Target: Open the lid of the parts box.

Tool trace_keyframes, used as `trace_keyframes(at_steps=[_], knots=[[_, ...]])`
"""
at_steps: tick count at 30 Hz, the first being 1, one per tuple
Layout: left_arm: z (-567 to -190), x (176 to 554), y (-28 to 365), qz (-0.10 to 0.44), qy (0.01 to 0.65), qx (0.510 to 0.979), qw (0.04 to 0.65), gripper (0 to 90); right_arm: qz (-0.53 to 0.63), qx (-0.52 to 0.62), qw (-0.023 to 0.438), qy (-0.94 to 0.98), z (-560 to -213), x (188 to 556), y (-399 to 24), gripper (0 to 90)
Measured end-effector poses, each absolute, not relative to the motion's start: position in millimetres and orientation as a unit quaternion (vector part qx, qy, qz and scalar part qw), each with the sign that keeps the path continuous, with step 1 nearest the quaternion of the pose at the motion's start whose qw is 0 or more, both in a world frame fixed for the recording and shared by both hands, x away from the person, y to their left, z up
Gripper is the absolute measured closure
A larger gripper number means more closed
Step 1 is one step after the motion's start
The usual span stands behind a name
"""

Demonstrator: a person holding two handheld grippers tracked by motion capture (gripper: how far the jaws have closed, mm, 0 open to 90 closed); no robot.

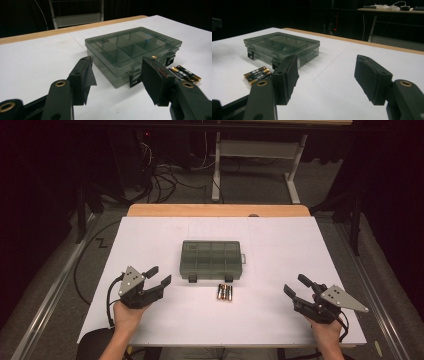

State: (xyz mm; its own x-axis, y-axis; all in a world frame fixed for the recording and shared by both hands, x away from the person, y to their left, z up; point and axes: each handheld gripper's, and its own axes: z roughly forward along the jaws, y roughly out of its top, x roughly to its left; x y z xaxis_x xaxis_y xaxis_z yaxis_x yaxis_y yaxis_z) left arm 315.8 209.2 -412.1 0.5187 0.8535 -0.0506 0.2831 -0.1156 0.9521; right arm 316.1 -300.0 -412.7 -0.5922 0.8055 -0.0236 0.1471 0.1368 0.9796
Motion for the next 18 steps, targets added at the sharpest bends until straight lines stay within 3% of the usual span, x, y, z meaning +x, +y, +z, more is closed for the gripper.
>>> trace_keyframes(at_steps=[18], knots=[[-412.2,315.1,208.6,0.265,0.399,0.7,0.529,42.5,0.555,0.35,0.291,0.697,-413.5,318.1,-300.4,37.5]])
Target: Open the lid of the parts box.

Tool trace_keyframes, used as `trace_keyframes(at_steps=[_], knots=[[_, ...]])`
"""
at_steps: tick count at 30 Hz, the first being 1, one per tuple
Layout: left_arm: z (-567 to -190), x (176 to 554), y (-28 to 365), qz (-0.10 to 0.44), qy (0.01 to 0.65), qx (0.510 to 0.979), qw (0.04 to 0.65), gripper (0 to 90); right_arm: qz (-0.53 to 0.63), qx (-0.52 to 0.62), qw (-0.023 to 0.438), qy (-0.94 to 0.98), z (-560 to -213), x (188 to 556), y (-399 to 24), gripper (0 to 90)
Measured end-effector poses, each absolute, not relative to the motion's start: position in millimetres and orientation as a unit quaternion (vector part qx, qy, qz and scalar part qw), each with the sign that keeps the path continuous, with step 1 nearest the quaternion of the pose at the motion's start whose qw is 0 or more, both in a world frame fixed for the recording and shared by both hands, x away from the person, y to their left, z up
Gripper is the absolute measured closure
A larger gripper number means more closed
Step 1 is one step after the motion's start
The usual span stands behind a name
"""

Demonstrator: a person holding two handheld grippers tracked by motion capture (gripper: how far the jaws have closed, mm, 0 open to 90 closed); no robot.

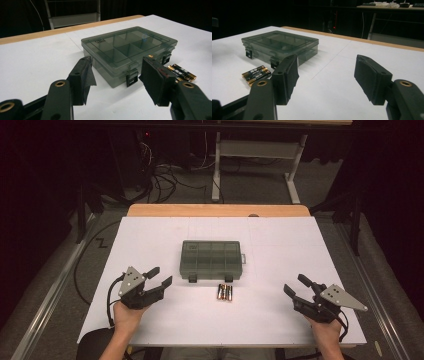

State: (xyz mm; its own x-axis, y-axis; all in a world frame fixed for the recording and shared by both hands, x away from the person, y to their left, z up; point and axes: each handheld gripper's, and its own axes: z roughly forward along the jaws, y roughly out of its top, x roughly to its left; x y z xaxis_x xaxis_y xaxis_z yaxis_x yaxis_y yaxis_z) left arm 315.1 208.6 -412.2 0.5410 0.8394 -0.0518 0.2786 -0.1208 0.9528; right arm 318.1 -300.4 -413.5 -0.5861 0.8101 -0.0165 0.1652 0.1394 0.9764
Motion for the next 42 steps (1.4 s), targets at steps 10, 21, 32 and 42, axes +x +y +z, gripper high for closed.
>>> trace_keyframes(at_steps=[10,21,32,42], knots=[[-412,314,208,0.26,0.4,0.699,0.532,43.3,0.565,0.348,0.282,0.693,-413,319,-302,40.1],[-411,315,204,0.262,0.387,0.709,0.528,43.9,0.565,0.343,0.282,0.696,-412,318,-298,42.1],[-412,316,200,0.253,0.386,0.711,0.531,43.9,0.568,0.336,0.282,0.696,-411,317,-294,43.5],[-410,319,199,0.248,0.387,0.707,0.537,45.4,0.577,0.34,0.276,0.689,-408,323,-292,42.7]])
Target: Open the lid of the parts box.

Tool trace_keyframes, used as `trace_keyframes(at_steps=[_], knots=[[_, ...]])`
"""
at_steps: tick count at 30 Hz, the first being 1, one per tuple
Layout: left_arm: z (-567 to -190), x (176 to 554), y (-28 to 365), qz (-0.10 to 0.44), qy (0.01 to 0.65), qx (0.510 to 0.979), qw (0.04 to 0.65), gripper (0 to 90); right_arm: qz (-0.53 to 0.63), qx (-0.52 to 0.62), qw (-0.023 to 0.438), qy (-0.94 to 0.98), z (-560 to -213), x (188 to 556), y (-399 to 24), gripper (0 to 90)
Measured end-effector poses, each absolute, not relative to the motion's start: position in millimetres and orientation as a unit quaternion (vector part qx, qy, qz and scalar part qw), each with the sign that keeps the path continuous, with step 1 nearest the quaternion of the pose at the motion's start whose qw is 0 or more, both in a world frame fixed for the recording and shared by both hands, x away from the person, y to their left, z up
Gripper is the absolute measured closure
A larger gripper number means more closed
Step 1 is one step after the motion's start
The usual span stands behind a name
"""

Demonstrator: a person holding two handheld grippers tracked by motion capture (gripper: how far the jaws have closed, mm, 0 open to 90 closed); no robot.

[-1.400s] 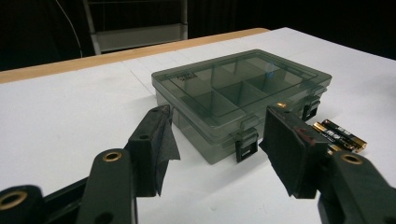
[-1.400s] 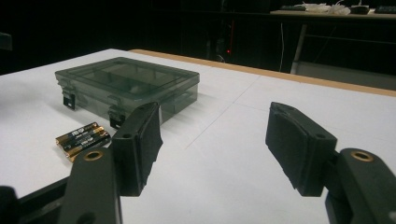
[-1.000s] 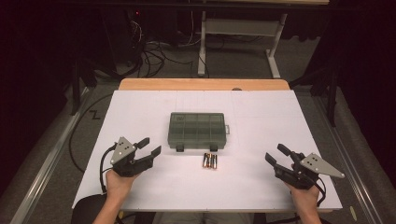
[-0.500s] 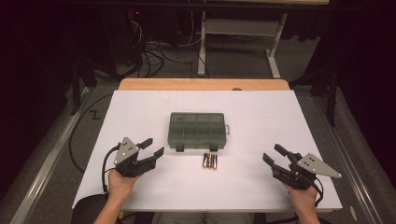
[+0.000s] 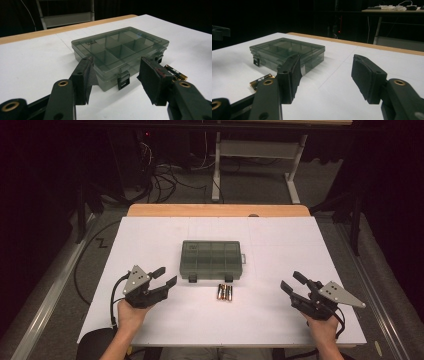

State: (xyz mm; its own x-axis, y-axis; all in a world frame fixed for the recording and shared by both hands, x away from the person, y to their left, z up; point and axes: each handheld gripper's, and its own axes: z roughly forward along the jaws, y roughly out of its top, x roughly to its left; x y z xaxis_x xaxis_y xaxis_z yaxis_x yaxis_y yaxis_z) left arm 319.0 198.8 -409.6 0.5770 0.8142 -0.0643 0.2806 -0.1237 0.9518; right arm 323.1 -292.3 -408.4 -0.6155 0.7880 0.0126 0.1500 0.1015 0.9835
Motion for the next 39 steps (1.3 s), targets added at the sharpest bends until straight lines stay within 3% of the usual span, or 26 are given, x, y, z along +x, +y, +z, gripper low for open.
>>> trace_keyframes(at_steps=[39], knots=[[-403,341,179,0.236,0.38,0.719,0.532,45.4,0.56,0.346,0.277,0.7,-407,349,-275,44.2]])
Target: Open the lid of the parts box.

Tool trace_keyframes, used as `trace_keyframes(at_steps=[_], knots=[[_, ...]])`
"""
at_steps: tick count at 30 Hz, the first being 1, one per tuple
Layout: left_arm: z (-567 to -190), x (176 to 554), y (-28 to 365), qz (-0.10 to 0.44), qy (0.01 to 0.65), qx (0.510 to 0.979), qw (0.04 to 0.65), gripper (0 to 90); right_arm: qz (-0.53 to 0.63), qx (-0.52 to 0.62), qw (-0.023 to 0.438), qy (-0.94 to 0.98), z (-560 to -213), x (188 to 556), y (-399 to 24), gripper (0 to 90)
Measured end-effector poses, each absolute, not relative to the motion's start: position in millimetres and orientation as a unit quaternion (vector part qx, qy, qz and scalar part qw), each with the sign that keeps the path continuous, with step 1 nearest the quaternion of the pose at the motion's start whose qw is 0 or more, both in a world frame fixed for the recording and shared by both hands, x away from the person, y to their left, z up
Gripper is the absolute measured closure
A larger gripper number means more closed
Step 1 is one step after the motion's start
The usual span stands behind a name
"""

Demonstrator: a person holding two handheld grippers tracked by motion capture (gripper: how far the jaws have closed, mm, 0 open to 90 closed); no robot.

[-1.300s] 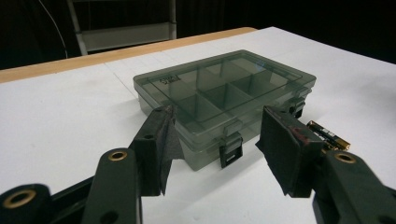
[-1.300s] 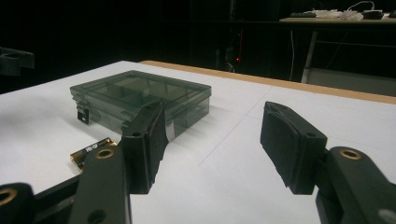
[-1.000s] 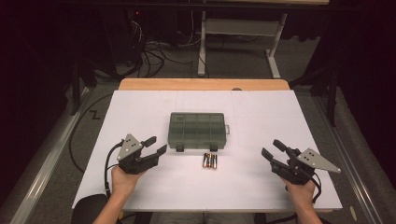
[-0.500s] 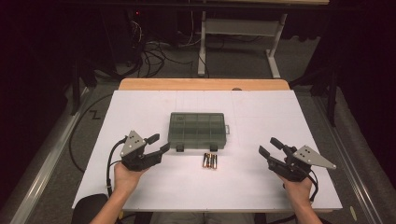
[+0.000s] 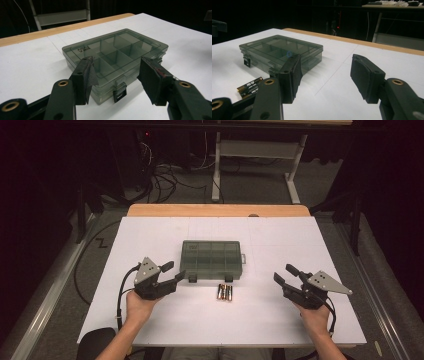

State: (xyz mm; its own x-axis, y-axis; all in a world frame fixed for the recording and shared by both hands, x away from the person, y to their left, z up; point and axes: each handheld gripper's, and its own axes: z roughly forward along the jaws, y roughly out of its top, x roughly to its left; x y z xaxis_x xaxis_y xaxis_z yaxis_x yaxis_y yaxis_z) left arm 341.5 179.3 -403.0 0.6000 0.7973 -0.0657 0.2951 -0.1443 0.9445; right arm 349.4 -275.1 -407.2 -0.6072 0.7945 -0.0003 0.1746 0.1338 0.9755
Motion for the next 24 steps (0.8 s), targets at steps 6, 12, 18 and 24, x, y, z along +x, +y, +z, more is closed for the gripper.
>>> trace_keyframes(at_steps=[6,12,18,24], knots=[[-405,344,177,0.236,0.377,0.722,0.53,45.4,0.556,0.345,0.276,0.704,-408,353,-271,44.3],[-406,345,177,0.238,0.379,0.719,0.531,45.3,0.553,0.336,0.276,0.711,-407,357,-263,44.4],[-408,347,175,0.234,0.382,0.722,0.528,45.2,0.553,0.329,0.273,0.715,-406,361,-256,44.5],[-408,349,172,0.232,0.379,0.722,0.53,45.1,0.554,0.327,0.271,0.716,-406,363,-252,44.5]])
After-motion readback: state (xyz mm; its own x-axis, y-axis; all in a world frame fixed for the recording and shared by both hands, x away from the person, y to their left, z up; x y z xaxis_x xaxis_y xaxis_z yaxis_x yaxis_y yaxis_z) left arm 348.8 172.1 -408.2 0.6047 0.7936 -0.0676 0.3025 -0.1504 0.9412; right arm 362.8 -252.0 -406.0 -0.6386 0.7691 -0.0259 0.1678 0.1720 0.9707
